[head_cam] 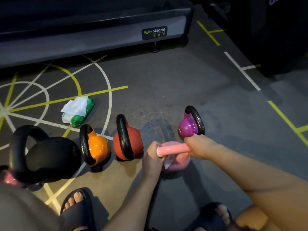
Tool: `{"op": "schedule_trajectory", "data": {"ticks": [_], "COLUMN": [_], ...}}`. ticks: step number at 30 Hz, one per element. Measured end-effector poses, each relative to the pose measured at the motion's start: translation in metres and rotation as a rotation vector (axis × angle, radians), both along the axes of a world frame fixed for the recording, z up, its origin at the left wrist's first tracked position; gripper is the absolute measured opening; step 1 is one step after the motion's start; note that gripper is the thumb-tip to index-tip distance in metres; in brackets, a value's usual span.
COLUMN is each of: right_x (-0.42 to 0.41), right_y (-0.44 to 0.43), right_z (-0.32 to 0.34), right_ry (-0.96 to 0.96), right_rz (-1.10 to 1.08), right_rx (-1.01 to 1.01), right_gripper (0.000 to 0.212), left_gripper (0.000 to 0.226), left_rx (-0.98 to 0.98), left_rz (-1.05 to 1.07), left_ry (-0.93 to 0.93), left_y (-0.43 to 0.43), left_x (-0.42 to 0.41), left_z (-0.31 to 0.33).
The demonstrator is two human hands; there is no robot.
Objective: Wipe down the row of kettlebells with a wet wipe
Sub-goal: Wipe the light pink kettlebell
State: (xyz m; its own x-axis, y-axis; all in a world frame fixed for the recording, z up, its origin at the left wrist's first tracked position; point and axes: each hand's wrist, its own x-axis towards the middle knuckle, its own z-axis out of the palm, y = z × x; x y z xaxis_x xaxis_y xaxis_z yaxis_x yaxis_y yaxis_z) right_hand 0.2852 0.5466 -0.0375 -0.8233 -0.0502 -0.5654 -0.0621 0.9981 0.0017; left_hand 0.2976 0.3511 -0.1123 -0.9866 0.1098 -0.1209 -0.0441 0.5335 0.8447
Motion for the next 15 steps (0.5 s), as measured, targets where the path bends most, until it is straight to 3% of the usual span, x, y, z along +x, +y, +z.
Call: {"op": "schedule_trajectory", "data": {"ticks": [3, 9, 12, 15], "right_x": [-0.002, -0.004, -0.006, -0.007], "right_y": [-0.002, -0.004, -0.004, -0.007], "right_z": [-0.001, -0.004, -0.002, 0.001], "right_ry": [-0.02, -0.053, -0.075, -0.076], "right_rz": [0.001, -0.02, -0.034, -0.066], "right_rx": [0.019, 0.04, 0.044, 0.041], "right_gripper": [0.027, 0.024, 0.017, 0.019], "left_gripper": [0.026, 0.063, 0.057, 0.053], "left_rx": [-0.084, -0.624, -0.633, -0.561], "left_rz": [-0.073, -0.688, -0.794, -0.732], "left_ry": [-0.027, 0.154, 0.144, 0.176], "left_y": [0.002, 0.02, 0.038, 0.036], "left_x": [-0.005, -0.032, -0.041, -0.041], "left_z": [0.004, 0.034, 0.042, 0.038]}}
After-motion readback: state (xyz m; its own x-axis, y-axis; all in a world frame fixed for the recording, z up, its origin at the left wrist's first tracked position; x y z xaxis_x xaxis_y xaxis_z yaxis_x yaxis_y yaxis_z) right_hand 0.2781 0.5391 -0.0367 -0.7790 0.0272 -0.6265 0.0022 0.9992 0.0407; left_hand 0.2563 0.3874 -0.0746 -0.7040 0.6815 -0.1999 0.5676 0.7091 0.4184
